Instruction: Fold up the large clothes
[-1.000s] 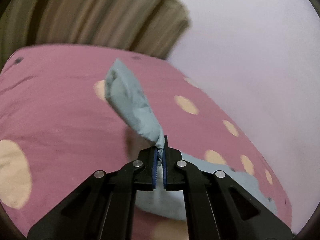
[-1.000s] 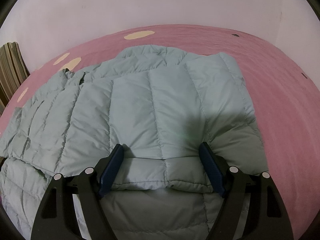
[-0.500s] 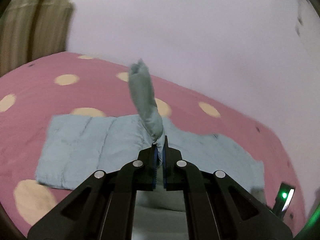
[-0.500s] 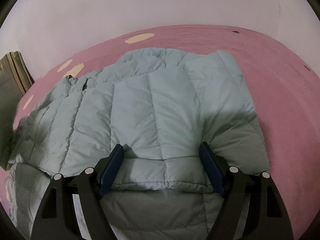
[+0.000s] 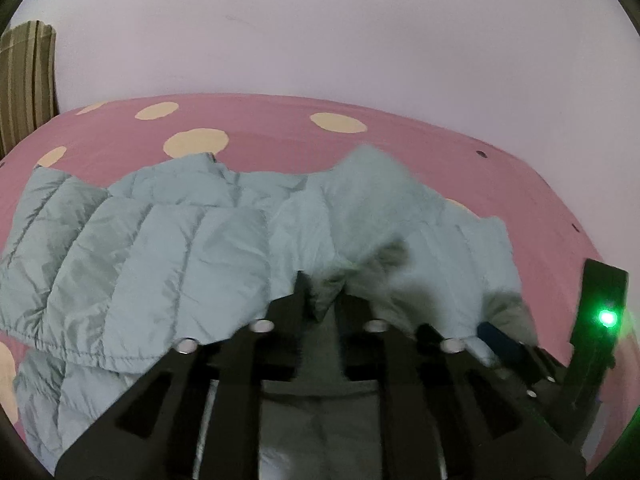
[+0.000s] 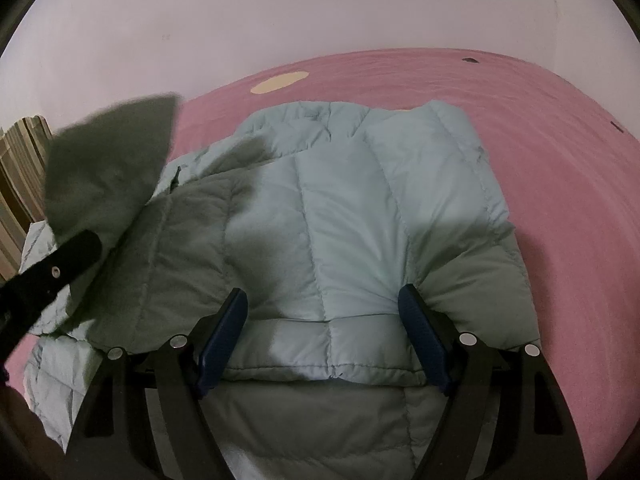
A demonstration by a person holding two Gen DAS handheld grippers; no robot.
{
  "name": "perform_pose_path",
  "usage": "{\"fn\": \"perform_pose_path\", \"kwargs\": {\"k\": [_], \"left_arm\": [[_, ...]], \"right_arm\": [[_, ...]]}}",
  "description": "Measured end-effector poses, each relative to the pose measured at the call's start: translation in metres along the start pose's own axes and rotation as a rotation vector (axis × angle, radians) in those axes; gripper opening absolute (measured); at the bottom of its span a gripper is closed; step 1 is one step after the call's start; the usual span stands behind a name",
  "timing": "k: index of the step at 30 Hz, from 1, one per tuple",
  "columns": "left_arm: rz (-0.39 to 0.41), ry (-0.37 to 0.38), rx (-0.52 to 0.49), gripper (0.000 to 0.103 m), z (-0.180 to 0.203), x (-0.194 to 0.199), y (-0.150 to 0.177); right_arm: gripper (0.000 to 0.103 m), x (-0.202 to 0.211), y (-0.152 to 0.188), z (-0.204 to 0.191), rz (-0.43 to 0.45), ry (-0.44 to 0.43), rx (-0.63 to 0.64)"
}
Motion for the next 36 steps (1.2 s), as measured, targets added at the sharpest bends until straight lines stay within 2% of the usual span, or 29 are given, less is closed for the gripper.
{"fn": "perform_pose_path", "kwargs": {"k": [2, 5, 9, 10, 14, 18, 21, 22, 23, 24, 25, 27, 30, 33, 36], "left_arm": [[0.017, 0.013, 0.001, 0.041, -0.001, 0.011, 0.003], [0.028, 0.031, -0.002, 0.047, -0.003, 0.028, 0.007], [0.063, 0.013, 0.008, 0.05, -0.032, 0.058, 0.019], [0.075, -0.008, 0.017, 0.054, -0.044, 0.067, 0.021], [0.106, -0.1, 0.055, 0.055, -0.087, 0.09, 0.025], [0.12, -0.182, 0.122, 0.055, -0.137, 0.102, 0.027], [0.127, -0.223, 0.179, 0.055, -0.172, 0.111, 0.031], [0.127, -0.235, 0.195, 0.056, -0.181, 0.113, 0.032], [0.123, -0.25, 0.216, 0.056, -0.192, 0.115, 0.034], [0.12, -0.259, 0.234, 0.056, -0.201, 0.116, 0.035], [0.116, -0.267, 0.25, 0.056, -0.211, 0.115, 0.035], [0.11, -0.282, 0.27, 0.056, -0.223, 0.115, 0.034], [0.103, -0.29, 0.281, 0.056, -0.234, 0.111, 0.028], [0.087, -0.288, 0.26, 0.056, -0.232, 0.1, 0.019], [0.058, -0.265, 0.233, 0.056, -0.22, 0.081, 0.01]], "right_arm": [[0.077, 0.001, 0.0, -0.001, 0.0, 0.0, -0.003], [0.077, 0.007, 0.0, 0.0, 0.005, 0.003, -0.013], [0.077, 0.022, 0.004, 0.003, 0.003, -0.002, -0.042], [0.077, 0.029, 0.005, 0.002, 0.015, -0.019, -0.053], [0.077, 0.046, -0.008, -0.014, 0.046, -0.064, -0.035], [0.077, 0.033, -0.029, -0.038, 0.014, -0.093, -0.012], [0.076, 0.011, -0.037, -0.051, -0.043, -0.069, 0.005], [0.069, 0.004, -0.037, -0.055, -0.064, -0.066, 0.01], [0.058, -0.004, -0.037, -0.061, -0.086, -0.07, 0.024], [0.037, -0.009, -0.036, -0.066, -0.103, -0.071, 0.04], [0.027, -0.013, -0.035, -0.072, -0.122, -0.079, 0.062], [0.02, -0.01, -0.033, -0.077, -0.115, -0.09, 0.082], [0.019, 0.012, -0.034, -0.07, -0.055, -0.093, 0.077], [0.019, 0.036, -0.039, -0.051, 0.02, -0.03, 0.073], [0.019, 0.042, -0.042, -0.025, 0.029, 0.027, 0.064]]}}
Point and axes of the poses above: each gripper's, at about its wrist camera, not at the fingertips, and x roughly against the way its jaws point, z to its right, y to its underside, the point moved 3 cm from there along -x, roughly the way its jaws point, and after that the axes turned 11 degrees about -z, right-handed, at the moved point
